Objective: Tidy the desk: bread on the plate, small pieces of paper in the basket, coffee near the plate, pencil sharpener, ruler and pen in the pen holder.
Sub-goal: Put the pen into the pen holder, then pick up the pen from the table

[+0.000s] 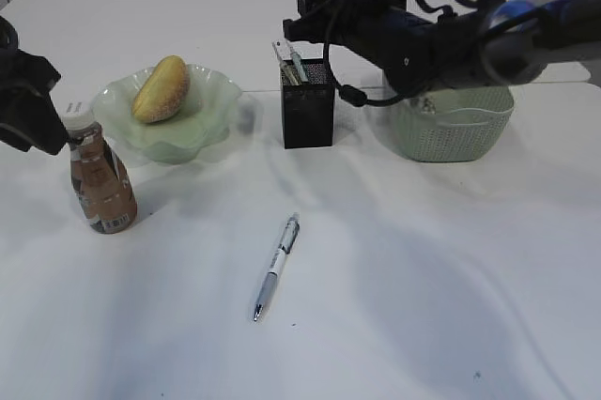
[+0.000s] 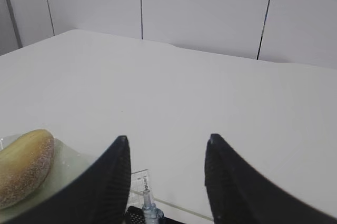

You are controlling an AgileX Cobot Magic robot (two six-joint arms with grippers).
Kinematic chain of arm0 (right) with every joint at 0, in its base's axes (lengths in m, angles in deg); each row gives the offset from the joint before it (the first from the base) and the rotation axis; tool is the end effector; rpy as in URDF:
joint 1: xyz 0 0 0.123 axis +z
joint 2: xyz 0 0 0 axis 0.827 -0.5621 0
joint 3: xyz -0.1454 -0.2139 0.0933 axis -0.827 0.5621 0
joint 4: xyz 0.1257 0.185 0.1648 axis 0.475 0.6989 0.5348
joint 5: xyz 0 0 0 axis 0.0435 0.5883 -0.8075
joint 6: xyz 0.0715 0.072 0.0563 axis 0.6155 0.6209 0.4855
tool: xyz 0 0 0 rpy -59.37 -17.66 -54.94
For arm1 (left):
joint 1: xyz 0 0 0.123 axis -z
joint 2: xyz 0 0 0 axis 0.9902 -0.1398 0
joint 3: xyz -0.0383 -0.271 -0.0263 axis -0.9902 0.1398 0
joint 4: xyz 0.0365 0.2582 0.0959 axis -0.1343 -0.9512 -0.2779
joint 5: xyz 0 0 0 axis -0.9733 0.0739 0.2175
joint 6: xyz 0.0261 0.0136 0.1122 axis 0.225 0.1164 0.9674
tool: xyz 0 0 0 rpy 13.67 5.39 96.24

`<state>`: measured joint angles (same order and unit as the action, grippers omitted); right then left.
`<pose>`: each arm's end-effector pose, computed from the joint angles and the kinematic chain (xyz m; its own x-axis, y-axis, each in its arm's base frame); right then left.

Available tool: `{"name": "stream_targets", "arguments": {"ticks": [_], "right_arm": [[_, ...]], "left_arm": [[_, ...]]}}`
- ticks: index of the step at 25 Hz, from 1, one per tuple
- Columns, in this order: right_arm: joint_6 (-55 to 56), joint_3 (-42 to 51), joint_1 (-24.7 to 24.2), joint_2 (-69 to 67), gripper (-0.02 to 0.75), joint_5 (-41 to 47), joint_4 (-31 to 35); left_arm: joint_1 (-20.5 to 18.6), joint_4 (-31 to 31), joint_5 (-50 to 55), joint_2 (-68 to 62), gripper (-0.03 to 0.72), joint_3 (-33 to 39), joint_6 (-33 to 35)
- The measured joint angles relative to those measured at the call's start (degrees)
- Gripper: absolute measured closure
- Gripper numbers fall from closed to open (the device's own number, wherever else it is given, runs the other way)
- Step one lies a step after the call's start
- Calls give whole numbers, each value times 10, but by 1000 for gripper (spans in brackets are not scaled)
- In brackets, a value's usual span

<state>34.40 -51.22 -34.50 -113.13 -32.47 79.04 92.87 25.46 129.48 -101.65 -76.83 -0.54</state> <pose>0.5172 0.1965 0.1905 -0.0959 -0.0887 -0.9914 -0.3293 0.9428 -0.0525 0.3315 -0.0866 0.2658 -0.9189 0.2293 -0.3212 0.2930 0.9416 -0.1659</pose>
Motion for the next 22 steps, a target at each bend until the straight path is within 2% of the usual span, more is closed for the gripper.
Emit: {"name": "stream_targets", "arguments": {"ticks": [5, 6, 7, 9, 16, 17, 22], "right_arm": [[0, 0, 0, 50, 363, 128, 0], [0, 0, 0, 50, 363, 128, 0], [0, 0, 0, 76, 363, 189, 0], [0, 0, 0, 96, 363, 237, 0], [0, 0, 0, 161, 363, 382, 0], [0, 0, 0, 161, 363, 382, 0], [2, 0, 0, 193, 363, 530, 0]], "left_arm": [[0, 0, 0, 0, 445, 0, 0], [0, 0, 0, 0, 445, 0, 0], [0, 0, 0, 0, 445, 0, 0], [0, 0, 1, 0, 445, 0, 0], [0, 0, 12, 0, 445, 0, 0], [0, 0, 12, 0, 445, 0, 0], [0, 0, 16, 0, 445, 0, 0]]}}
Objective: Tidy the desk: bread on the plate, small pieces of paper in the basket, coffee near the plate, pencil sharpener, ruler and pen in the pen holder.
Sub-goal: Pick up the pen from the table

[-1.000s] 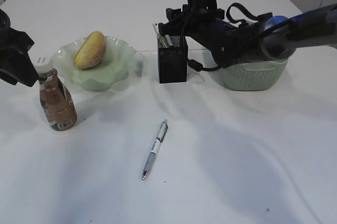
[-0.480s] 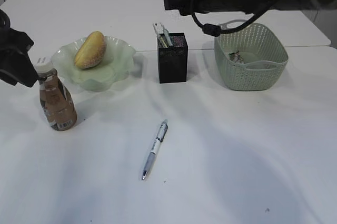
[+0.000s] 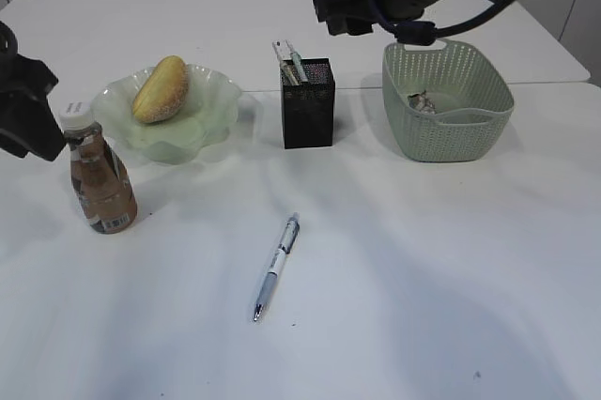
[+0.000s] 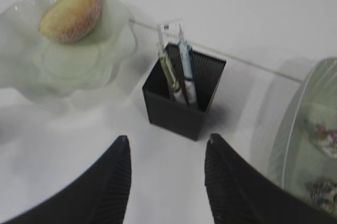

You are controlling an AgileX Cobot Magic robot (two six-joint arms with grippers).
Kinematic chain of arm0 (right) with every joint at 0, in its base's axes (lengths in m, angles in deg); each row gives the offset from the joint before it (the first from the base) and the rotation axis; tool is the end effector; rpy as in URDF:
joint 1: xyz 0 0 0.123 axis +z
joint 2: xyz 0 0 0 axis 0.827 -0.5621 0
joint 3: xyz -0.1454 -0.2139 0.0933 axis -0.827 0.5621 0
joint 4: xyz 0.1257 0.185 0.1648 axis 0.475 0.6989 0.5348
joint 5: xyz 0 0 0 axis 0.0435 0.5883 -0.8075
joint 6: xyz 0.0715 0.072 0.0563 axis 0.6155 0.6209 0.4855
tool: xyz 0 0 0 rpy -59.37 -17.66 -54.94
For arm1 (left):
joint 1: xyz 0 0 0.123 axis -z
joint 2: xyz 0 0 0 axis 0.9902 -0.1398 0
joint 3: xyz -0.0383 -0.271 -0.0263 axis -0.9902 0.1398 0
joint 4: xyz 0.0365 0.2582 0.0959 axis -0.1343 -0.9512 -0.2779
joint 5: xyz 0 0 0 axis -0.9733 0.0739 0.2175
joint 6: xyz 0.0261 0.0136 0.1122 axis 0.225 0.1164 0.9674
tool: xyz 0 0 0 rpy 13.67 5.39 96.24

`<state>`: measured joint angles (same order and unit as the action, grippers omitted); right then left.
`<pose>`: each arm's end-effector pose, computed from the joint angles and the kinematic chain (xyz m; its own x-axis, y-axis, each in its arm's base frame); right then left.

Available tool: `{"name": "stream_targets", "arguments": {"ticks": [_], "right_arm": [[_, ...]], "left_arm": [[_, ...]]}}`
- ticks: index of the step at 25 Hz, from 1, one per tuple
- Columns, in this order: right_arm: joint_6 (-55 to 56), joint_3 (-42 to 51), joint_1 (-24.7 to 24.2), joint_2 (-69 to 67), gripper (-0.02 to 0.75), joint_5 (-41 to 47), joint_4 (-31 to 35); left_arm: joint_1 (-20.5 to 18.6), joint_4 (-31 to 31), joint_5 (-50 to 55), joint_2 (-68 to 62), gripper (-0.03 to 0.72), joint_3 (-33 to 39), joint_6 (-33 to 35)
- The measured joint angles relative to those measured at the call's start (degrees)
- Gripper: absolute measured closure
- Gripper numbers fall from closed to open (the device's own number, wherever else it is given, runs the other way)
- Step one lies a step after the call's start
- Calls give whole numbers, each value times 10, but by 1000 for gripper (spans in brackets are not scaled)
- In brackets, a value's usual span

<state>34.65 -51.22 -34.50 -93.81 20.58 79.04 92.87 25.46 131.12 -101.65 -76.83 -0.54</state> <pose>0.4400 0.1783 0.2698 -0.5825 -0.2803 -0.7630 -0.4307 0.9025 -0.0028 0.3283 -0.0863 0.2648 -0.9259 0.2362 -0.2947 0.2940 0.9406 -0.1699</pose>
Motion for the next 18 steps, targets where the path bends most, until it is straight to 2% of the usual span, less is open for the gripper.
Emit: {"name": "stream_targets", "arguments": {"ticks": [13, 18], "right_arm": [[45, 0, 0, 27, 365, 304, -6], [74, 0, 0, 27, 365, 376, -38]], "left_arm": [[0, 6, 19, 0, 445, 0, 0], [0, 12, 24, 0, 445, 0, 0]]}}
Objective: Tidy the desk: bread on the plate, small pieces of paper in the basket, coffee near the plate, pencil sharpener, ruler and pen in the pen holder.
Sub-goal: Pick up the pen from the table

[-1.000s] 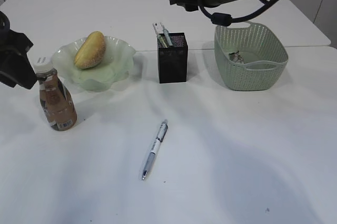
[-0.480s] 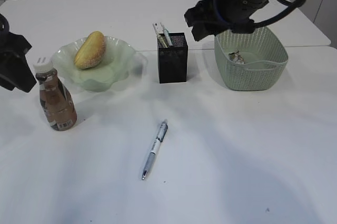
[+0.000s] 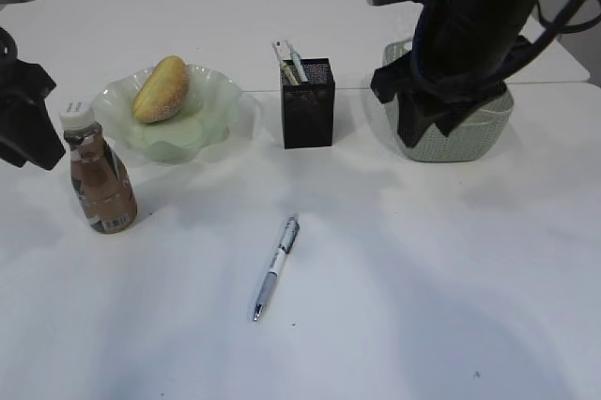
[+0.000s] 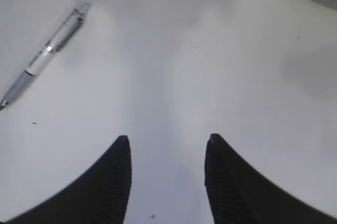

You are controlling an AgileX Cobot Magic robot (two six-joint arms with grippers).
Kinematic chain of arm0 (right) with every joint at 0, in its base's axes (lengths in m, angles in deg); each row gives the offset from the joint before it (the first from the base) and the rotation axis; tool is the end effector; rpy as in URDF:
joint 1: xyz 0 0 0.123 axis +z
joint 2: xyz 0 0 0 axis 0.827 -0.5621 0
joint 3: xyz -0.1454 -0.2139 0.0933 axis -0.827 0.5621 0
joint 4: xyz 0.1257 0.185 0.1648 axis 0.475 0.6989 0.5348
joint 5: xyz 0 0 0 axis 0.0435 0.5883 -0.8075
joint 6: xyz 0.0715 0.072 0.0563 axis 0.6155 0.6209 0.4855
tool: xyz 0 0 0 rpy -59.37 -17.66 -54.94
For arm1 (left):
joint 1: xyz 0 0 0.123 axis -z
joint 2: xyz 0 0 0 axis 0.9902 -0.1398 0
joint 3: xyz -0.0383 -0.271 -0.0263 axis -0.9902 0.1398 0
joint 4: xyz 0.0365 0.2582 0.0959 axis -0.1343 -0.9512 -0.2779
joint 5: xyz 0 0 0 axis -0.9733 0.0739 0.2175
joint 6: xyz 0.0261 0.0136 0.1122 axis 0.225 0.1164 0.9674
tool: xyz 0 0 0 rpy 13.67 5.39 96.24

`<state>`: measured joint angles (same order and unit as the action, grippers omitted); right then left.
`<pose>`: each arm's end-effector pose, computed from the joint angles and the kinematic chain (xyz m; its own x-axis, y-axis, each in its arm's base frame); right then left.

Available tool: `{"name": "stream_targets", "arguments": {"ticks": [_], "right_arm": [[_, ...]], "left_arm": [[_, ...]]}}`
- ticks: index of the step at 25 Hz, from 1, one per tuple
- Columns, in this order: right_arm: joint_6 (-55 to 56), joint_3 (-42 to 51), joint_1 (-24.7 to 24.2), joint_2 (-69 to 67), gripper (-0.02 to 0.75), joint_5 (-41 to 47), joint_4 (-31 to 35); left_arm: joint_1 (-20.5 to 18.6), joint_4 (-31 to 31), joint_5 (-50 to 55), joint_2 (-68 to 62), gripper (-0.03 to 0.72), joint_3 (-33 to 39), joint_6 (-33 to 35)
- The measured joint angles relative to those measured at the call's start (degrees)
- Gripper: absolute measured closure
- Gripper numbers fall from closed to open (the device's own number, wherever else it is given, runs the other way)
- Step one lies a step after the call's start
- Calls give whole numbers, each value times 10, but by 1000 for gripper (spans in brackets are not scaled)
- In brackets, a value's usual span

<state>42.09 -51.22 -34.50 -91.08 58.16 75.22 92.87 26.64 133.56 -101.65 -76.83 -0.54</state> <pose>0.3755 0.1512 0.2508 -0.9022 -0.3492 -0.2533 -0.3698 0.9283 0.0376 0.3232 -0.0879 0.2641 -0.9368 0.2384 -0.2561 0.2918 0.9362 -0.1958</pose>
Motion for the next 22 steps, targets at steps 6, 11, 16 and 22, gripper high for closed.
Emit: {"name": "stream_targets", "arguments": {"ticks": [6, 11, 16, 22], "right_arm": [[18, 0, -1, 19, 365, 22, -59], [8, 0, -1, 78, 374, 25, -40], [8, 9, -1, 143, 375, 28, -35], [8, 113, -1, 252, 377, 2, -24]], "left_arm": [[3, 23, 2, 0, 445, 0, 0], [50, 24, 2, 0, 445, 0, 1], [118, 20, -2, 0, 445, 0, -1], [174, 15, -26, 0, 445, 0, -40]]}}
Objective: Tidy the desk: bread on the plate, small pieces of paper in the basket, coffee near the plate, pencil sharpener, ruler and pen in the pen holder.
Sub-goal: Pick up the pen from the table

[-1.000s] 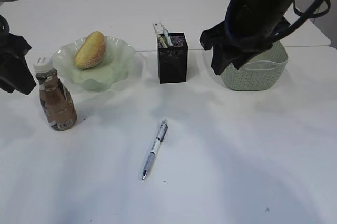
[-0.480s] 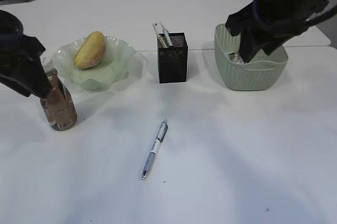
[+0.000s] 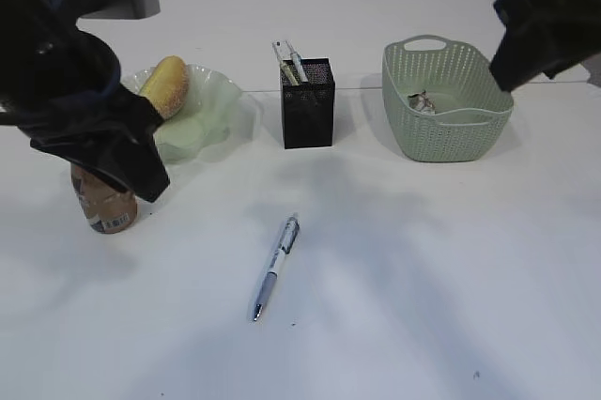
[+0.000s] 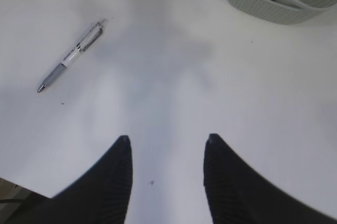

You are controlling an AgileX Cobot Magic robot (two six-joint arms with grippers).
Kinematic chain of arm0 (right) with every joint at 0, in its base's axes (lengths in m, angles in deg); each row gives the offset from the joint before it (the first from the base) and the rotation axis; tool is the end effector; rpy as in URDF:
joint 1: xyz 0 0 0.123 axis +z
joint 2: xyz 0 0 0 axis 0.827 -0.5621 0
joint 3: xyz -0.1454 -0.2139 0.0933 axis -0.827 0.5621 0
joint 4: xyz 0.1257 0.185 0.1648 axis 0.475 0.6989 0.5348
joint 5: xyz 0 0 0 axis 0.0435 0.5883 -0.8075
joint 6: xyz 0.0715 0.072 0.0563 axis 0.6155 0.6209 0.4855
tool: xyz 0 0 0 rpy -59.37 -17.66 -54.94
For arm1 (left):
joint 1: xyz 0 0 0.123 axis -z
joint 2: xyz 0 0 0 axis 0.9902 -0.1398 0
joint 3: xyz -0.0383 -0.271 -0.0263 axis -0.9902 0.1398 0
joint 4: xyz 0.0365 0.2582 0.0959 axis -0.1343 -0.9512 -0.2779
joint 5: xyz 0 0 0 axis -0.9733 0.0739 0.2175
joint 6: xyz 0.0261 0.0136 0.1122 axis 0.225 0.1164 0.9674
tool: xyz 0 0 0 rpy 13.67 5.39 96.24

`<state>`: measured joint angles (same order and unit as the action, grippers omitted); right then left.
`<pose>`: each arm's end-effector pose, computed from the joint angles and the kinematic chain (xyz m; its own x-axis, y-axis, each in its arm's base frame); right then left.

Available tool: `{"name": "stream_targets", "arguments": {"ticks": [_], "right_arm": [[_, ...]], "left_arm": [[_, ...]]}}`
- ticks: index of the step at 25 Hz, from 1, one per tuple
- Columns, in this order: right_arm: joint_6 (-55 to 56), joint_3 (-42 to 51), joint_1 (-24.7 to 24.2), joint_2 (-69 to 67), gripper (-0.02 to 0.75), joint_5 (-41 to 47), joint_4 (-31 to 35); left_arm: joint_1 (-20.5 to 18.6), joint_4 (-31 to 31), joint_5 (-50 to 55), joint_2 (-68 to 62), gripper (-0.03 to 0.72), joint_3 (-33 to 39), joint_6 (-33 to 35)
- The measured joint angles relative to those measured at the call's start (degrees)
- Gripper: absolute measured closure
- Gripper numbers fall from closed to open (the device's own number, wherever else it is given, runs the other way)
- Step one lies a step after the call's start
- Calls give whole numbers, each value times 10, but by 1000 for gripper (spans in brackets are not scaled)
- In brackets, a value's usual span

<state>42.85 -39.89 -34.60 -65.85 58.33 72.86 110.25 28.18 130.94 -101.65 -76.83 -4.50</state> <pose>0.2868 0.1113 0.3453 -0.8202 -0.3180 -0.4755 -0.3616 0.9324 0.0001 0.2857 -0.1849 0.2661 -0.8589 0.4261 -0.2841 0.4933 0.8374 -0.2354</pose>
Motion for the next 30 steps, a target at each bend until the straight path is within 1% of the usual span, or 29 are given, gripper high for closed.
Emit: {"name": "stream_targets", "arguments": {"ticks": [1, 2, 5, 7, 10, 14, 19, 21, 26, 30], "right_arm": [[0, 20, 0, 17, 377, -10, 0], [0, 20, 0, 17, 377, -10, 0], [3, 118, 0, 74, 377, -56, -17], [16, 157, 0, 96, 377, -72, -30], [36, 213, 0, 132, 378, -101, -53], [60, 254, 0, 154, 379, -110, -82], [84, 270, 0, 156, 379, -113, -92], [87, 271, 0, 156, 379, -115, -93], [89, 288, 0, 157, 379, -125, -96], [94, 314, 0, 159, 379, -140, -97]], "left_arm": [[7, -1, -3, 0, 444, 0, -6], [13, -2, -4, 0, 444, 0, -10], [29, -6, -18, 0, 444, 0, -27], [39, -5, -31, -1, 440, 0, -36], [51, -17, -40, -15, 413, 0, -58], [60, -32, -47, -46, 393, 0, -69], [80, -43, -67, -68, 391, -4, -75], [93, -59, -65, -79, 391, -23, -88], [132, -143, -25, -125, 391, -96, -137], [140, -160, 4, -167, 391, -154, -155]]}}
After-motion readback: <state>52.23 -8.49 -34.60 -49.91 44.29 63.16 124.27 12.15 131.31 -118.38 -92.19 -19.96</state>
